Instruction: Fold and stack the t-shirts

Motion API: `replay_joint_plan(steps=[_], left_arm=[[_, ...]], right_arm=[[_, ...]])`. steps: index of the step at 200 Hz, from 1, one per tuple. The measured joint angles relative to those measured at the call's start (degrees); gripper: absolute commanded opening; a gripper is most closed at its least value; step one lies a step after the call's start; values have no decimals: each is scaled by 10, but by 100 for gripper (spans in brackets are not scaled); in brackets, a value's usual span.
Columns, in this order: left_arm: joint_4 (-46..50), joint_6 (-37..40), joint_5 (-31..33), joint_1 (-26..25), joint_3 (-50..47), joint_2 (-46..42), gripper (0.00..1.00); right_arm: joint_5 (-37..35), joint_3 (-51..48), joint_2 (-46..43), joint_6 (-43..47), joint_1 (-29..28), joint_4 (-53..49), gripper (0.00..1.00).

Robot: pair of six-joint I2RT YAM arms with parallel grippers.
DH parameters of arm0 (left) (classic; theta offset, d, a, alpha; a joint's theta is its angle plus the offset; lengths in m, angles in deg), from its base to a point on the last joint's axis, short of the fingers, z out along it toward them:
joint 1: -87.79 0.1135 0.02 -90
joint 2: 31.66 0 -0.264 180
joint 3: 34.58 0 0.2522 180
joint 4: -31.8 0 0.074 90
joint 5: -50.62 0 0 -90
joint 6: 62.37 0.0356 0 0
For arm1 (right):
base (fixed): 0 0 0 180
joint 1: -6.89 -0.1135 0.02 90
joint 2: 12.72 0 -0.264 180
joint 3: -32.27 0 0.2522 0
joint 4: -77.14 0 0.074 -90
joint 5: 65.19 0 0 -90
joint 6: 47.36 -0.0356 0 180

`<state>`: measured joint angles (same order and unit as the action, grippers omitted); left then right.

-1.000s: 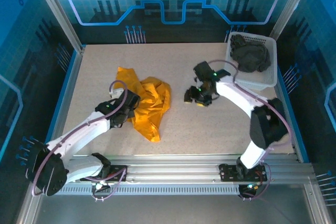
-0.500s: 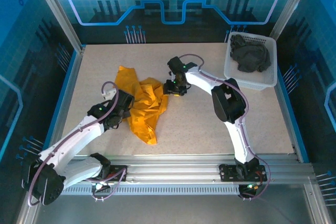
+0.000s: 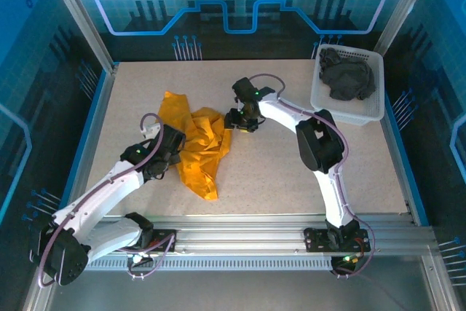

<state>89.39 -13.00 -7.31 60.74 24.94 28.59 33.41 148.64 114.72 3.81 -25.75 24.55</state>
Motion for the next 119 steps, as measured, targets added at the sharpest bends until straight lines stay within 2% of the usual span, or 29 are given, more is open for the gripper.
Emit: replay_joint_plan(steps=[51, 89, 101, 119], left_arm=[[10, 0, -3, 0, 10, 0, 0], [9, 0, -4, 0, 10, 0, 0], [9, 0, -5, 0, 10, 0, 0], [9, 0, -6, 0, 10, 0, 0]], right_arm=[[-6, -39, -31, -19, -2, 33, 61], [10, -15, -15, -28, -5, 38, 57], [17, 18, 11, -32, -6, 37, 49], [24, 63, 52, -35, -9, 34, 24]])
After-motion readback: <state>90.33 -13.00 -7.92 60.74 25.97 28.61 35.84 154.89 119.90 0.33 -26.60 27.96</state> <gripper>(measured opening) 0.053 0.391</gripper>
